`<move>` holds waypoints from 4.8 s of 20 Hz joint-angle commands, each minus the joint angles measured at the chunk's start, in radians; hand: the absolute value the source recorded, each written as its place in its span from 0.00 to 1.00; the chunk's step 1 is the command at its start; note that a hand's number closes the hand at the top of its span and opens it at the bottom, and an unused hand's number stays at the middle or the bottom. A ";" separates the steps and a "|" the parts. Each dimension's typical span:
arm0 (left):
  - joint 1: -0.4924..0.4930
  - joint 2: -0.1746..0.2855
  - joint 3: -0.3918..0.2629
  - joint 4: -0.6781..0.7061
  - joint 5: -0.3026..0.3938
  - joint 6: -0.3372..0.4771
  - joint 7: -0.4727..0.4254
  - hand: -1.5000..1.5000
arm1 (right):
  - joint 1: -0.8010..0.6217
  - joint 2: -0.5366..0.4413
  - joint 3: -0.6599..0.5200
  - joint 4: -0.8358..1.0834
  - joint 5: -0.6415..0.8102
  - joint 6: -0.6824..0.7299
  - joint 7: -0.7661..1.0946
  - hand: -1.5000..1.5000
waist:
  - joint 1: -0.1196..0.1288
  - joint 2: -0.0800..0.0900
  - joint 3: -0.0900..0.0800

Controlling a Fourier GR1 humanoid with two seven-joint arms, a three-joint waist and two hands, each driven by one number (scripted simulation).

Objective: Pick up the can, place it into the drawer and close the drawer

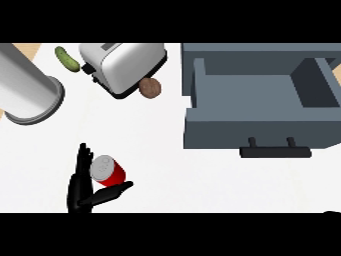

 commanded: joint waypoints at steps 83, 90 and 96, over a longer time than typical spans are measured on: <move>-1.580 -0.018 -0.266 0.579 0.211 0.230 0.675 1.00 | -0.213 -0.043 0.023 0.009 0.071 -0.045 0.108 0.00 | -0.081 0.022 0.003; -1.624 -0.018 -0.288 0.622 0.264 0.331 0.661 0.00 | -0.228 -0.058 0.038 -0.011 0.088 -0.048 0.146 0.00 | -0.102 0.026 0.003; -1.597 -0.018 -0.310 0.639 0.296 0.354 0.592 0.00 | -0.214 -0.090 0.045 0.019 0.132 0.004 0.039 0.00 | -0.110 0.031 0.004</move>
